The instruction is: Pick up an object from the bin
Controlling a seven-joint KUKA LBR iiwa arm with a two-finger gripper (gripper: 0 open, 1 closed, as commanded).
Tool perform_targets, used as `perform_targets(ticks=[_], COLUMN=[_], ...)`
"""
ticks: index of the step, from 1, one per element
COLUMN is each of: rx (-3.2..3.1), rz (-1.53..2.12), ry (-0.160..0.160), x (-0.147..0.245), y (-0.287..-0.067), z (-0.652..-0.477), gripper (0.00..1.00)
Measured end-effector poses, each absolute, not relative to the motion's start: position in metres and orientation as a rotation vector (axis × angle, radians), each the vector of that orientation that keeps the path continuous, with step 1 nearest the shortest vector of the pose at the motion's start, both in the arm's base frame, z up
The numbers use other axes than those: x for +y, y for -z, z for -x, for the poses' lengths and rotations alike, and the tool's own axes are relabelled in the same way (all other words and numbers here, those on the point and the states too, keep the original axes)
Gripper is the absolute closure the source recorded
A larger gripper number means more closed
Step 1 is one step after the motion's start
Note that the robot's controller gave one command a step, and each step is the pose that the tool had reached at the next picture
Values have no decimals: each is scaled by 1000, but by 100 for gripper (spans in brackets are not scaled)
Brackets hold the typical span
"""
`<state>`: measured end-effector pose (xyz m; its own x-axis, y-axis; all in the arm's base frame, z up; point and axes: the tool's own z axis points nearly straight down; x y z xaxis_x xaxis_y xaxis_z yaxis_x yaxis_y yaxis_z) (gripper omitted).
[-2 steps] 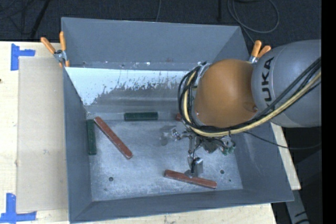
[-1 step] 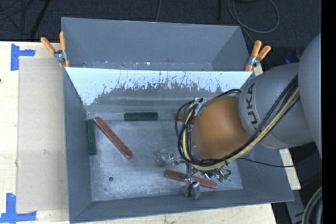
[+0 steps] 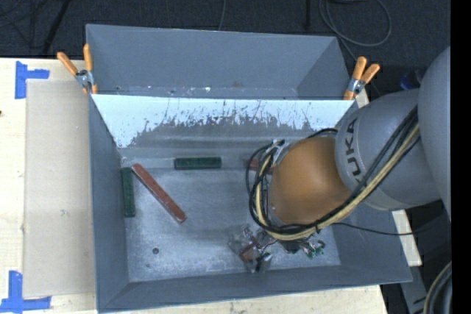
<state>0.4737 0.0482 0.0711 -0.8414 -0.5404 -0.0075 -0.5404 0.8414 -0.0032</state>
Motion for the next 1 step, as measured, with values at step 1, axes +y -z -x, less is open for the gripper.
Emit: perform_targets(ticks=[1], rx=[3025], rz=[813], ry=[2], x=[44], y=[-212], z=[-501], gripper=[100])
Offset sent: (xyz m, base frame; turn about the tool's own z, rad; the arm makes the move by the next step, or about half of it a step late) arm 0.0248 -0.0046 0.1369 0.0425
